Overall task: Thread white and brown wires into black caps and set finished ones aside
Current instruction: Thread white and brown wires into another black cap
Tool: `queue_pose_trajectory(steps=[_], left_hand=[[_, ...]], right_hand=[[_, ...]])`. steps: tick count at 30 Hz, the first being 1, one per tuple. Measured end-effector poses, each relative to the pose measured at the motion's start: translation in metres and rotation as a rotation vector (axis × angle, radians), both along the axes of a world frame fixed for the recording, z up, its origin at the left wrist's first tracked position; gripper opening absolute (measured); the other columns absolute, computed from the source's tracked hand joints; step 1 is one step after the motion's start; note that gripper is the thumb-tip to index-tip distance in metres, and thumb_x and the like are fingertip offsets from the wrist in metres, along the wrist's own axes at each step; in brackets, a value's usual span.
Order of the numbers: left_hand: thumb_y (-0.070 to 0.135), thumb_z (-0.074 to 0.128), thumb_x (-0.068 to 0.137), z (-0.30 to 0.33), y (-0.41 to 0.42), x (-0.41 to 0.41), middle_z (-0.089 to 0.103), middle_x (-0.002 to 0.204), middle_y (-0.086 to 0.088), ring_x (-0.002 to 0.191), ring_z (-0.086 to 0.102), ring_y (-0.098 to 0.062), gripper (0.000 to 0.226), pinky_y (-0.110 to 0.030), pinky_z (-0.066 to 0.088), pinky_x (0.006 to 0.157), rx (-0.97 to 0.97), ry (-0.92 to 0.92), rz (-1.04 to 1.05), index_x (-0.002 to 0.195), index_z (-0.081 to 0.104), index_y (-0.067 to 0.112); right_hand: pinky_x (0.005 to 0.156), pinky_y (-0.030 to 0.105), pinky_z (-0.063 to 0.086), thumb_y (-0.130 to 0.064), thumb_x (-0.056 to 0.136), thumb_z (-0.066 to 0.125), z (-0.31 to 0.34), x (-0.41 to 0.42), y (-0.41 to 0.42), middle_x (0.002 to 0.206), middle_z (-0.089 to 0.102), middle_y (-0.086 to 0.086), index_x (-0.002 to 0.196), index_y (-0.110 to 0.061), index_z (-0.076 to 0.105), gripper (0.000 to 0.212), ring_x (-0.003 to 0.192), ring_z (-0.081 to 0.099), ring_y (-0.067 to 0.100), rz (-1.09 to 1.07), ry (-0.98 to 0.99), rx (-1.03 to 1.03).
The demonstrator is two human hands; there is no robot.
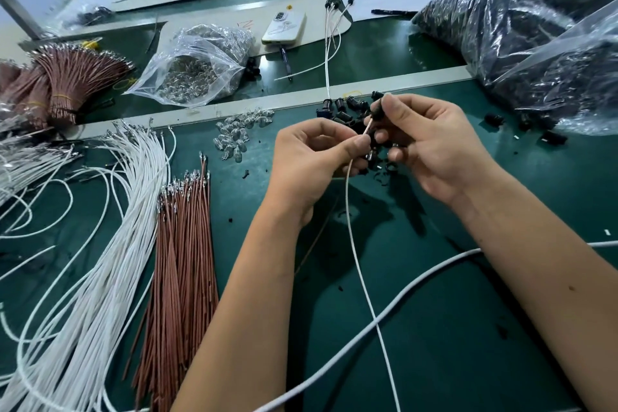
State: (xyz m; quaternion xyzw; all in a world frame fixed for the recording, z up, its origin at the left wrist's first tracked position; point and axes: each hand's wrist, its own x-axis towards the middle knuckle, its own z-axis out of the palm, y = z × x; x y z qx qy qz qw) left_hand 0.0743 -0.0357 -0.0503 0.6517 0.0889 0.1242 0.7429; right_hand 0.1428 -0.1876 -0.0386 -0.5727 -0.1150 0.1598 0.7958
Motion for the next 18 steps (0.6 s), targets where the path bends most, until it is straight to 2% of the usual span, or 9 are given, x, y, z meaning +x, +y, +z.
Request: queue_pose_trajectory(steps=[4,8,18], left_hand=[[0.0,0.076,0.083,0.0038,0.0001,-0.0022,0.074,0.076,-0.015,0.057,0.069,-0.018,0.007,-0.022,0.054,0.054,-0.107,0.061,-0.113,0.084,0.073,0.006],[-0.002,0.072,0.086,0.0067,-0.0033,-0.0037,0.072,0.072,-0.012,0.054,0.065,-0.015,0.005,-0.02,0.053,0.053,-0.092,0.106,-0.194,0.084,0.072,0.003],[-0.002,0.07,0.088,0.0086,-0.0016,-0.0046,0.07,0.071,-0.011,0.053,0.062,-0.014,0.005,-0.019,0.052,0.054,-0.048,0.13,-0.21,0.084,0.069,0.001]], right_hand=[[0.045,0.015,0.045,-0.023,0.087,0.072,0.0032,0.001,-0.0008,0.07,0.069,0.004,0.085,-0.003,0.071,0.02,0.056,0.058,0.008,-0.025,0.029,0.021],[0.048,0.015,0.048,-0.014,0.098,0.067,0.0013,-0.0003,0.0015,0.061,0.064,0.001,0.077,-0.005,0.068,0.023,0.052,0.056,0.007,-0.039,0.048,-0.002],[0.05,0.014,0.05,-0.012,0.1,0.063,0.002,-0.0014,0.0057,0.065,0.056,0.005,0.077,-0.001,0.063,0.025,0.051,0.054,0.006,-0.056,0.132,0.02]])
